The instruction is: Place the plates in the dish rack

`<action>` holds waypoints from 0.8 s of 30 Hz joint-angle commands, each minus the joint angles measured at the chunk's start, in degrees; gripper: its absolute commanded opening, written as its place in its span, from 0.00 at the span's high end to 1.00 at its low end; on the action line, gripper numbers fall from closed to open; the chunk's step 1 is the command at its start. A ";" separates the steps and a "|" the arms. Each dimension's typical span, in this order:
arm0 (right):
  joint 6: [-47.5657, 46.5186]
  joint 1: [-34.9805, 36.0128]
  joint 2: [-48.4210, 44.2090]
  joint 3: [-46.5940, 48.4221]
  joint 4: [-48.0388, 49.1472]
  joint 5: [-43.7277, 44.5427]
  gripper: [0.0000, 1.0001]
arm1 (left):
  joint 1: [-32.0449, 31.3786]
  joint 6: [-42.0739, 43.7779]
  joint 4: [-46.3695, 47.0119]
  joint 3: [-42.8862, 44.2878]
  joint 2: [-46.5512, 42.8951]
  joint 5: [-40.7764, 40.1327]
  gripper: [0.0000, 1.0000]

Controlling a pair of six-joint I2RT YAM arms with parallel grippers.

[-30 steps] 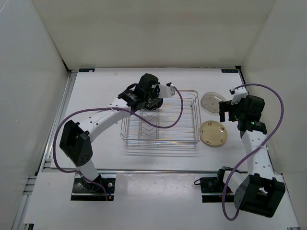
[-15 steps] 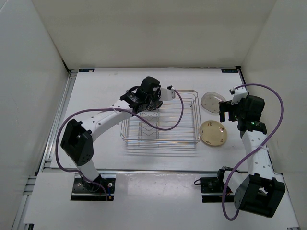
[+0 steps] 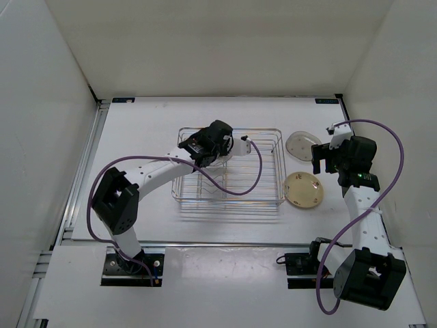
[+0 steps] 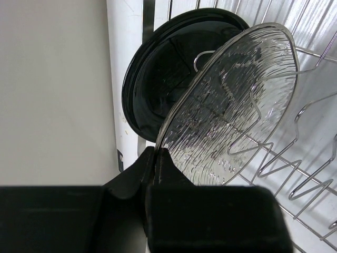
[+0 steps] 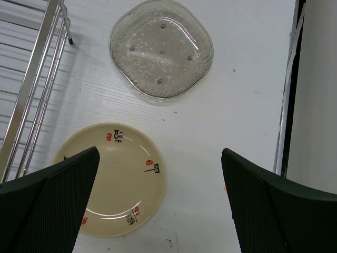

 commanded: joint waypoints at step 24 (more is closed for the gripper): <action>0.30 -0.73 1.99 4.81 0.35 1.26 0.00 | 0.23 -3.16 1.32 -2.08 -1.35 0.84 0.58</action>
